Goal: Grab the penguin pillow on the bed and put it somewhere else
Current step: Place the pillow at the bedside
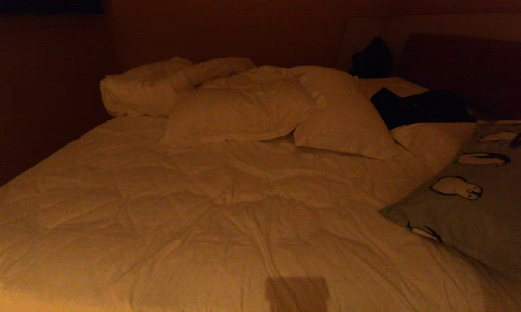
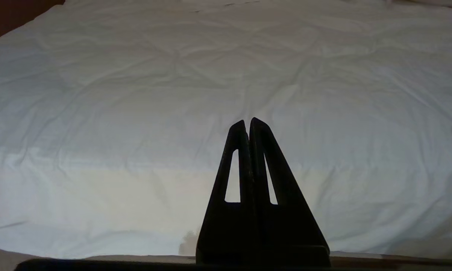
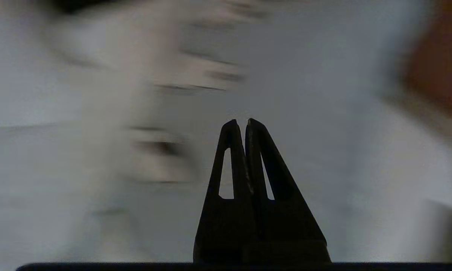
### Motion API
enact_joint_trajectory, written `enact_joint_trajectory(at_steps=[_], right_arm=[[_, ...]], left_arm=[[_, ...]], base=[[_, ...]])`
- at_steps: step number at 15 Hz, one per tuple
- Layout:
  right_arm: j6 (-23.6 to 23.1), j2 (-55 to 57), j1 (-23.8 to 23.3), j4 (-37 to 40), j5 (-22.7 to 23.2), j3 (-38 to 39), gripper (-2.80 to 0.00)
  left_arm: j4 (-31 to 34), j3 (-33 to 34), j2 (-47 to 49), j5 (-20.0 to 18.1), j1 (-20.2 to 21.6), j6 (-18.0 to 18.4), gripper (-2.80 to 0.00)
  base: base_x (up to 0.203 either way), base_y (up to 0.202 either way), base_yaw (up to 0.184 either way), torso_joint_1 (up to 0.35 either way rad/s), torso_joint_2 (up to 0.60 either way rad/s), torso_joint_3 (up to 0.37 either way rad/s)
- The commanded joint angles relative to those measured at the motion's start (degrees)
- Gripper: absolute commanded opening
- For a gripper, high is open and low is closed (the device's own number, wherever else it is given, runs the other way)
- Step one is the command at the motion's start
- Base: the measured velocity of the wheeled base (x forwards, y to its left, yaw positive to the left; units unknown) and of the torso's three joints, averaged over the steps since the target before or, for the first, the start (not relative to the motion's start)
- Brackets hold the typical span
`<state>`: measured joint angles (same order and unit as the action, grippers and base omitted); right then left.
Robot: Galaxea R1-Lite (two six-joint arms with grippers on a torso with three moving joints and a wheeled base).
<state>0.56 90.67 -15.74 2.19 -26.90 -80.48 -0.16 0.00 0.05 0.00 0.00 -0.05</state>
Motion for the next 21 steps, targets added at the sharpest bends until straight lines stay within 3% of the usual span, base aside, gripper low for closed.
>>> enact_joint_trajectory(at_steps=[1,4,10,14,17,21], right_arm=[[-6.92,-1.08,-3.51,10.19,-14.35,-0.07,-2.8],[-8.1,0.66,-5.26,10.75,-14.36,-0.09,-2.8],[-6.93,7.07,-4.5,9.79,-14.03,-2.5,-2.8],[-2.95,7.92,-0.68,8.97,-12.23,-3.42,-2.8],[0.43,8.54,3.07,9.81,-5.07,-3.37,-2.8],[0.58,10.83,4.46,10.03,-5.01,-3.05,-2.8]], left_arm=[[-0.02,0.18,0.04,0.0,0.06,-0.04,-2.8],[-0.02,0.18,0.04,0.0,0.09,-0.04,-2.8],[-0.02,0.18,0.04,0.0,0.07,-0.04,-2.8],[-0.02,0.18,0.04,0.0,0.0,-0.04,-2.8],[-0.02,0.18,0.04,0.0,0.0,-0.04,-2.8],[-0.02,0.18,0.04,0.0,0.06,-0.04,-2.8]], base=[[0.0,0.0,0.0,0.0,0.0,0.0],[0.0,0.0,0.0,0.0,0.0,0.0],[0.0,0.0,0.0,0.0,0.0,0.0],[0.0,0.0,0.0,0.0,0.0,0.0],[0.0,0.0,0.0,0.0,0.0,0.0],[0.0,0.0,0.0,0.0,0.0,0.0]])
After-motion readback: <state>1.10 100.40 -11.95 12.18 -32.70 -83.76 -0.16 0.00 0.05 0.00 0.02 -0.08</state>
